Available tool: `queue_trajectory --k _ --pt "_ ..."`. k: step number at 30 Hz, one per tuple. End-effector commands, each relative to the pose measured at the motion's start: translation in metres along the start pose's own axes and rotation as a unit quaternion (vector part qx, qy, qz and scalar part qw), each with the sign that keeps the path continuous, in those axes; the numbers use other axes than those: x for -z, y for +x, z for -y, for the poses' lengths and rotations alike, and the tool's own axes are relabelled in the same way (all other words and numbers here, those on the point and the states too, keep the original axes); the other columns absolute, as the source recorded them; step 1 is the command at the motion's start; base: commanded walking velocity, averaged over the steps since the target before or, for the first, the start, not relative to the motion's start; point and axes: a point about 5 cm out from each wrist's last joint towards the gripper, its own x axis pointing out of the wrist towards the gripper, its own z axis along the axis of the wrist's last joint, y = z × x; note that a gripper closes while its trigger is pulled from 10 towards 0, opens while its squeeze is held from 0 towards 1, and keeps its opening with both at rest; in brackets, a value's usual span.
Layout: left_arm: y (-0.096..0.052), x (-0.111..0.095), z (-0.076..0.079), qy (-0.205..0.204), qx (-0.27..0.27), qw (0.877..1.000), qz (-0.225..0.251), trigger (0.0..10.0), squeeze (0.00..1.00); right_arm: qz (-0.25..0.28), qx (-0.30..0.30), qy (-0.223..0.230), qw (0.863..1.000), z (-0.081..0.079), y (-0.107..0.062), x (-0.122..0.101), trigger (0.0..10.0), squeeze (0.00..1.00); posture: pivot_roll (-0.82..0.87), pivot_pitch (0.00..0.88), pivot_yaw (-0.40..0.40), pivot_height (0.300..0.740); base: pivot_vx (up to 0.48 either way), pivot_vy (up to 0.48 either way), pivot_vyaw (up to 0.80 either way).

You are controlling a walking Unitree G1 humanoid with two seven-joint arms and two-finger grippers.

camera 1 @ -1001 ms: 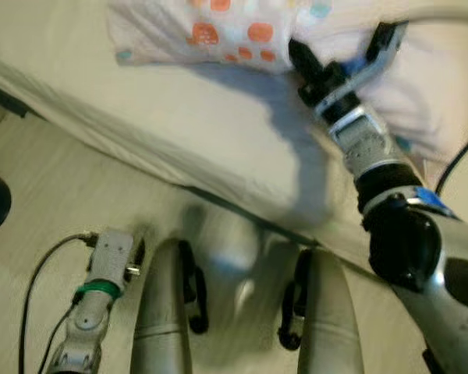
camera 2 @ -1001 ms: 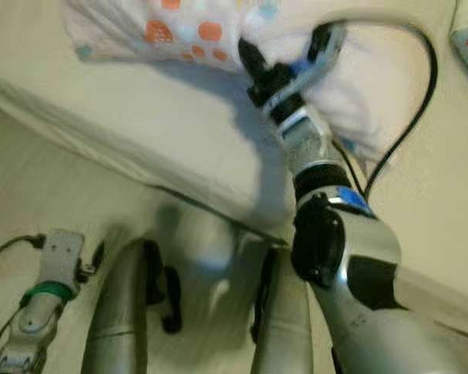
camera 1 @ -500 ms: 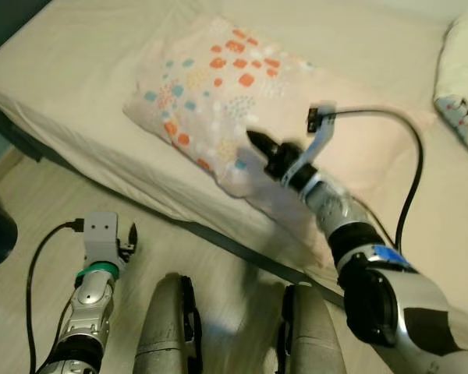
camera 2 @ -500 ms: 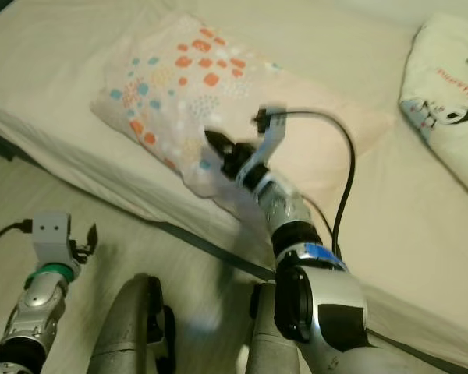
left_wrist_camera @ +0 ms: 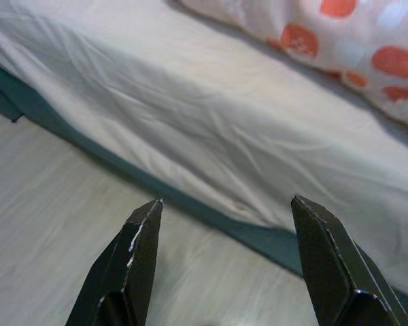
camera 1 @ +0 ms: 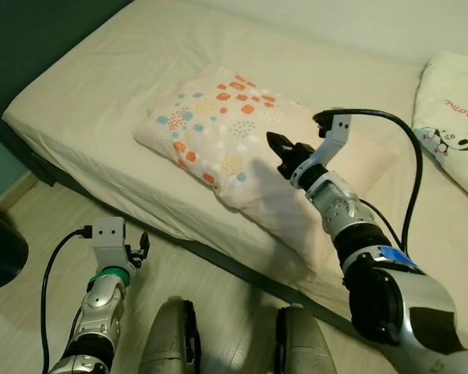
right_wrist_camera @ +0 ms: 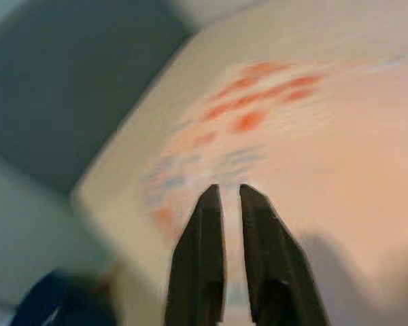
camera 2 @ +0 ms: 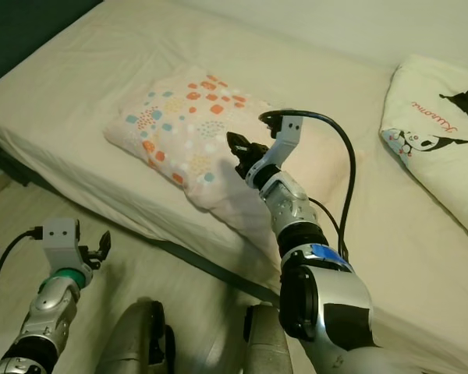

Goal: Clean up the room

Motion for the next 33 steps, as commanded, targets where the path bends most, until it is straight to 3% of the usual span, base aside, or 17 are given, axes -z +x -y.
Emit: queue_trajectory --k 1,3,5,10,18,19,21,22,23,24,26,27,28,30,33 --pt "-0.003 0.006 -0.001 -0.011 -0.003 1.000 -0.008 10.0 0.00 0.009 0.030 0.011 0.999 0.011 -0.006 0.002 10.0 1.00 -0.04 0.027 0.041 0.641 0.000 0.000 0.00" --pt "-0.002 0.006 0.000 -0.016 0.005 1.000 -0.006 10.0 0.00 0.017 0.091 0.000 0.996 0.034 -0.019 -0.005 10.0 1.00 -0.06 0.037 0.046 0.641 0.000 0.000 0.00" --pt "-0.002 0.006 0.002 -0.019 0.011 1.000 -0.006 10.0 0.00 0.004 0.129 -0.007 0.992 0.049 -0.031 0.002 10.0 1.00 -0.06 0.042 0.047 0.641 0.000 0.000 0.00" --pt "-0.001 0.006 0.004 -0.024 0.019 1.000 -0.006 10.0 0.00 -0.034 0.136 0.009 0.990 0.050 -0.041 0.031 10.0 1.00 -0.07 0.054 0.052 0.641 0.000 0.000 0.00" --pt "-0.001 0.006 0.009 -0.029 0.035 0.999 -0.003 10.0 0.00 -0.056 0.151 0.013 0.987 0.052 -0.048 0.047 10.0 1.00 -0.07 0.064 0.047 0.641 0.000 0.000 0.00" --pt "-0.002 0.007 0.011 -0.032 0.040 0.999 -0.002 10.0 0.00 -0.058 0.181 0.004 0.982 0.061 -0.055 0.048 10.0 1.00 -0.07 0.068 0.048 0.641 0.000 0.000 0.00" --pt "-0.002 0.007 0.011 -0.032 0.040 0.999 -0.002 10.0 0.00 -0.058 0.181 0.004 0.982 0.061 -0.055 0.048 10.0 1.00 -0.07 0.068 0.048 0.641 0.000 0.000 0.00" --pt "-0.003 0.008 0.013 -0.033 0.045 0.998 -0.002 10.0 0.00 -0.060 0.215 -0.005 0.975 0.072 -0.065 0.048 10.0 1.00 -0.07 0.078 0.050 0.641 0.000 0.000 0.00" --pt "-0.003 0.008 0.013 -0.033 0.045 0.998 -0.002 10.0 0.00 -0.060 0.215 -0.005 0.975 0.072 -0.065 0.048 10.0 1.00 -0.07 0.078 0.050 0.641 0.000 0.000 0.00" --pt "-0.006 0.011 0.014 -0.034 0.051 0.998 -0.003 10.0 0.00 -0.063 0.263 -0.017 0.963 0.088 -0.080 0.047 10.0 1.00 -0.07 0.084 0.048 0.641 0.000 0.000 0.00" --pt "-0.006 0.011 0.014 -0.034 0.051 0.998 -0.003 10.0 0.00 -0.063 0.263 -0.017 0.963 0.088 -0.080 0.047 10.0 1.00 -0.07 0.084 0.048 0.641 0.000 0.000 0.00" --pt "-0.007 0.013 0.014 -0.034 0.055 0.998 -0.004 10.0 0.00 -0.066 0.300 -0.024 0.951 0.099 -0.093 0.048 10.0 1.00 -0.07 0.084 0.048 0.641 0.000 0.000 0.00" --pt "-0.007 0.013 0.014 -0.034 0.055 0.998 -0.004 10.0 0.00 -0.066 0.300 -0.024 0.951 0.099 -0.093 0.048 10.0 1.00 -0.07 0.084 0.048 0.641 0.000 0.000 0.00" --pt "-0.011 0.018 0.012 -0.035 0.056 0.998 -0.007 10.0 0.00 -0.062 0.313 0.023 0.947 0.106 -0.109 0.061 10.0 1.00 -0.07 0.101 0.050 0.641 0.000 0.000 0.00" --pt "-0.011 0.018 0.012 -0.035 0.056 0.998 -0.007 10.0 0.00 -0.062 0.313 0.023 0.947 0.106 -0.109 0.061 10.0 1.00 -0.07 0.101 0.050 0.641 0.000 0.000 0.00"
